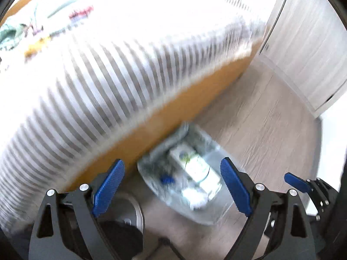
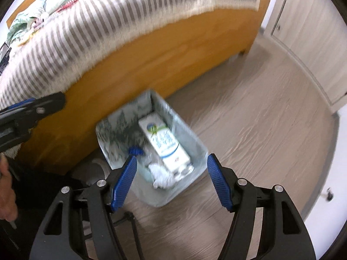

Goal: Collect trash
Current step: 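Grasp the plastic bag with the left gripper while the right gripper grasps the red wrapper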

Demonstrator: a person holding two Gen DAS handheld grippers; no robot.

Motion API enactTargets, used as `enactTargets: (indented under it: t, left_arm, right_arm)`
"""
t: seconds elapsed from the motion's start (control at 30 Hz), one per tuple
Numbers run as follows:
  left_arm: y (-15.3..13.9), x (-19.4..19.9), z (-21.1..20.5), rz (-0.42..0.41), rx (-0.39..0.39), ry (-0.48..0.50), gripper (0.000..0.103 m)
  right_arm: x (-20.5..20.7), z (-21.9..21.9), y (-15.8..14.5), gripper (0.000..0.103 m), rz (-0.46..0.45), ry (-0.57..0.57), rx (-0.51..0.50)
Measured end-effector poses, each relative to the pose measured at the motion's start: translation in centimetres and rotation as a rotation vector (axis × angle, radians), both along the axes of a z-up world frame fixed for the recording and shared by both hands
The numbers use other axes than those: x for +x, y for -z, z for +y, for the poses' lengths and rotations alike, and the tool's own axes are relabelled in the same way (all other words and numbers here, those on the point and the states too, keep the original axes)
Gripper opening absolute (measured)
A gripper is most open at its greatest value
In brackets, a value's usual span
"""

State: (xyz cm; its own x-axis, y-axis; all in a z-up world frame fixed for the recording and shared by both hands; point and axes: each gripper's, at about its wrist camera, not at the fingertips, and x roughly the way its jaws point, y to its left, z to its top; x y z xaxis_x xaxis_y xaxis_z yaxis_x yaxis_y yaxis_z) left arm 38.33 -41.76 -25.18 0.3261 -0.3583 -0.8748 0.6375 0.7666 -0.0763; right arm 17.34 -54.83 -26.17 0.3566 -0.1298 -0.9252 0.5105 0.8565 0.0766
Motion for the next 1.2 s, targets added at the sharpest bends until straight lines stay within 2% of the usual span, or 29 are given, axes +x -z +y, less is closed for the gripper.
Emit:
enactTargets:
  t: [0.07, 0.1, 0.27, 0.4, 0.5, 0.57, 0.6, 0.63, 0.7, 0.73, 0.77, 0.9, 1.0, 1.03, 1.07, 1.1, 1.13, 1.2]
  left_arm:
    - [-2.7, 1.0, 1.1, -0.057, -0.029, -0.011, 0.087]
    - [-4.8, 1.9, 2.3, -0.098, -0.061, -0.029, 0.087]
    - [-11.0, 7.1, 8.9, -0.185, -0.166, -0.134, 0.087]
    - [-13.8, 12.9, 15.2, -0.268, -0.191, -0.251, 0.087]
    - [-14.5, 17.8, 20.2, -0.279, -0.229, -0.364, 0.087]
    - [-13.9, 22.4, 24.5, -0.262, -0.247, -0.469, 0.086]
    - [-13.3, 24.5, 26.2, -0.242, -0.239, -0.519, 0.081]
    - [-12.8, 26.2, 27.5, -0.221, -0.238, -0.551, 0.071]
    - [-11.1, 30.3, 30.1, -0.16, -0.252, -0.608, 0.063]
    - [-10.6, 31.6, 30.7, -0.141, -0.247, -0.614, 0.056]
    - [-10.0, 33.5, 31.0, -0.124, -0.238, -0.609, 0.055]
    - [-8.2, 38.3, 29.7, -0.143, -0.158, -0.562, 0.055]
    - [-6.0, 42.1, 28.9, -0.081, -0.101, -0.554, 0.055]
    - [-5.6, 42.6, 28.7, -0.069, -0.109, -0.549, 0.045]
    - [-5.3, 43.1, 28.5, -0.053, -0.121, -0.531, 0.024]
    - [-5.0, 43.3, 28.7, -0.04, -0.123, -0.523, 0.012]
    - [-4.8, 43.5, 28.7, -0.025, -0.125, -0.53, 0.005]
    - [-5.2, 43.2, 29.4, -0.016, -0.17, -0.554, 0.003]
  right_arm:
    - [0.7, -0.5, -2.6, 0.065, -0.038, 0.004, -0.024]
    - [1.1, -0.8, -3.8, 0.069, -0.054, 0.005, -0.036]
    - [6.1, 0.5, -9.0, 0.072, -0.136, -0.028, -0.091]
    - [12.2, 2.6, -12.6, 0.072, -0.225, -0.089, -0.112]
    - [17.3, 4.7, -14.6, 0.072, -0.295, -0.141, -0.097]
    - [20.3, 5.7, -15.5, 0.072, -0.329, -0.177, -0.085]
    - [22.6, 6.7, -15.9, 0.072, -0.351, -0.211, -0.076]
    - [24.0, 7.4, -16.1, 0.072, -0.362, -0.236, -0.074]
    - [27.1, 8.7, -16.3, 0.072, -0.377, -0.28, -0.077]
    - [29.1, 9.3, -16.4, 0.072, -0.385, -0.301, -0.076]
    - [30.5, 9.8, -16.5, 0.072, -0.391, -0.314, -0.071]
    - [37.6, 11.1, -16.0, 0.072, -0.396, -0.388, -0.071]
    - [41.9, 11.9, -15.3, 0.072, -0.365, -0.437, -0.132]
    - [43.2, 12.2, -15.0, 0.072, -0.357, -0.458, -0.168]
    - [44.7, 12.7, -14.5, 0.072, -0.356, -0.492, -0.207]
    - [45.6, 13.1, -14.1, 0.072, -0.352, -0.518, -0.232]
    - [46.8, 13.6, -13.4, 0.072, -0.337, -0.556, -0.272]
    - [49.3, 14.4, -11.5, 0.072, -0.276, -0.611, -0.333]
